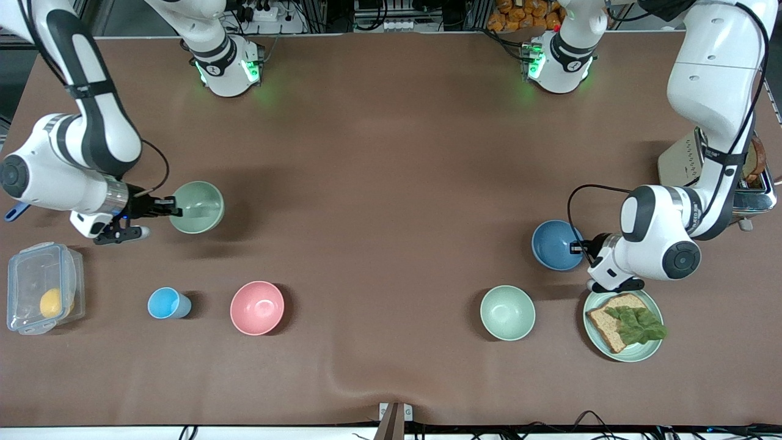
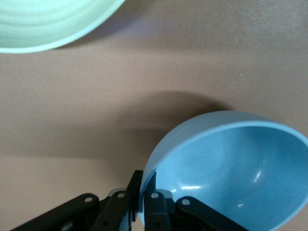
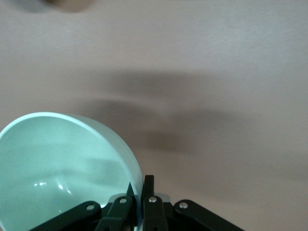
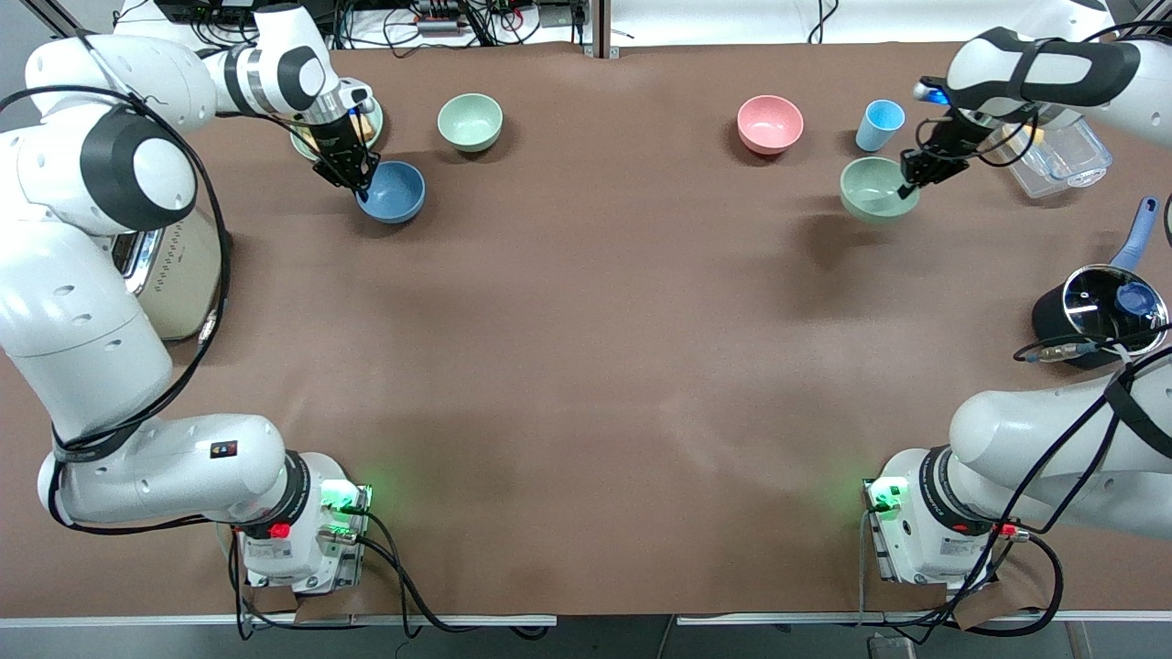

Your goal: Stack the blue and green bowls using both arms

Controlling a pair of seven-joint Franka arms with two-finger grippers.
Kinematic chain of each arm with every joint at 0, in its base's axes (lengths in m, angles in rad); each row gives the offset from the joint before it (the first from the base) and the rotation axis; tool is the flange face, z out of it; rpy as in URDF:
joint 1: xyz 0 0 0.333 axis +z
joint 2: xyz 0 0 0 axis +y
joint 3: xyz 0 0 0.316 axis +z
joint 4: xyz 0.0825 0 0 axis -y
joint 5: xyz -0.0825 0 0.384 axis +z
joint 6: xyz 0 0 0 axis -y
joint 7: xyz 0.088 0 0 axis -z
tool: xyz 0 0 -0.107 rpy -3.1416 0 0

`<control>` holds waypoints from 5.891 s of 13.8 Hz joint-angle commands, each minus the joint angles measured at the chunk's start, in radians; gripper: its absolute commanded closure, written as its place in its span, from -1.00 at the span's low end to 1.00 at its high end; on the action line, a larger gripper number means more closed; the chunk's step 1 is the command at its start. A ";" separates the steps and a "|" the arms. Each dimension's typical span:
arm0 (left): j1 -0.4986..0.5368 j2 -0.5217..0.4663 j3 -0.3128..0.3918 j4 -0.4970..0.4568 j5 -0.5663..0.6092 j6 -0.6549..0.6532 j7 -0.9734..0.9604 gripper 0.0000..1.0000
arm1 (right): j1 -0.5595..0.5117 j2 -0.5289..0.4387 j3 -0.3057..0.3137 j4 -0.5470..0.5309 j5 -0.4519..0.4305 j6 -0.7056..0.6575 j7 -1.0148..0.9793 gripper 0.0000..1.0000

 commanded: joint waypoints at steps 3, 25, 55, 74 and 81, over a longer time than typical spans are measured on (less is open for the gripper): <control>0.012 -0.032 -0.002 0.006 0.022 0.012 0.012 1.00 | 0.020 -0.086 0.132 -0.022 0.020 -0.018 0.259 1.00; 0.015 -0.268 -0.131 -0.079 -0.147 -0.033 -0.171 1.00 | 0.720 0.088 0.176 -0.009 -0.012 0.486 1.496 1.00; 0.000 -0.288 -0.366 -0.161 -0.148 -0.025 -0.338 1.00 | 1.045 0.290 -0.131 0.226 -0.303 0.370 1.879 -1.00; -0.275 -0.120 -0.384 -0.188 -0.133 0.130 -0.498 1.00 | 0.903 0.394 -0.097 0.205 0.697 0.531 1.546 -1.00; -0.290 -0.072 -0.383 -0.179 -0.075 0.151 -0.533 1.00 | 0.905 0.393 -0.097 0.195 0.701 0.532 1.544 -1.00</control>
